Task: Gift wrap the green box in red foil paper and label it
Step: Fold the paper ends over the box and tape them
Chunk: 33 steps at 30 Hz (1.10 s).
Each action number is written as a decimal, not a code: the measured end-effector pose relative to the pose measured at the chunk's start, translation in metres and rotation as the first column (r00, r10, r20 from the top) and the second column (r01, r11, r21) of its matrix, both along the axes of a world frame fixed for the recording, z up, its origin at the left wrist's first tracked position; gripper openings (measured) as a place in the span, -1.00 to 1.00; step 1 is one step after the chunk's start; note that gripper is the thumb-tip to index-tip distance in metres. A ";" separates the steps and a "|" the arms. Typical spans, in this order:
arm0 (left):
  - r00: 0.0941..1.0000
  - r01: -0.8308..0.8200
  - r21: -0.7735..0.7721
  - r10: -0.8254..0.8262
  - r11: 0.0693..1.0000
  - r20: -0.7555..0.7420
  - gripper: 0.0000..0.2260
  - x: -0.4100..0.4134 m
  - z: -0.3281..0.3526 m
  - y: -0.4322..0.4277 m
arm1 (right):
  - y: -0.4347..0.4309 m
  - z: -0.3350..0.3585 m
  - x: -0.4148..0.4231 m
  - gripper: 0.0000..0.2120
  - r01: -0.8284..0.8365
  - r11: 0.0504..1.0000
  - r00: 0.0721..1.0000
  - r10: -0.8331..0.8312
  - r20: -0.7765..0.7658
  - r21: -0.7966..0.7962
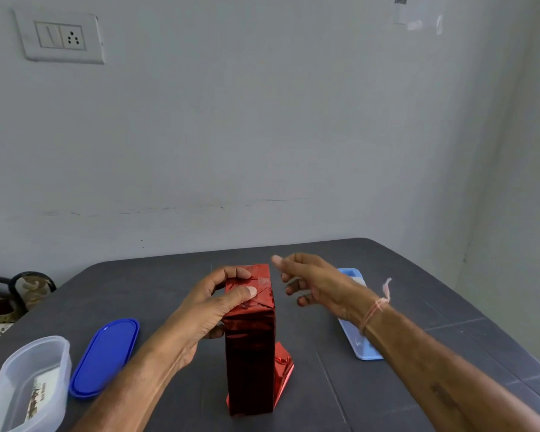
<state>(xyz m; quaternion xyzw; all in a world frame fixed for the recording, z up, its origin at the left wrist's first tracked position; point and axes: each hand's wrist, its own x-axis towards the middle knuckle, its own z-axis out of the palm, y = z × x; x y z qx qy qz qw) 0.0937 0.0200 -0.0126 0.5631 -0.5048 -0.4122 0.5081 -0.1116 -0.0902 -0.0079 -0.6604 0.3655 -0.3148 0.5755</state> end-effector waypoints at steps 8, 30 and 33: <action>1.000 -0.012 -0.013 0.012 1.000 -0.009 -0.79 0.000 -0.001 0.001 | 0.008 0.013 0.023 -0.73 -0.047 0.998 0.984 0.054 -0.169 0.040; 0.996 -0.057 -0.036 0.054 0.998 -0.074 -0.76 -0.007 0.001 0.003 | 0.079 -0.032 0.002 -0.49 0.037 0.998 0.996 -0.041 0.075 0.059; 0.992 -0.090 -0.025 0.088 0.996 -0.087 -0.62 -0.016 0.002 0.001 | 0.083 -0.032 0.000 -0.58 0.016 1.000 0.995 -0.019 0.103 0.025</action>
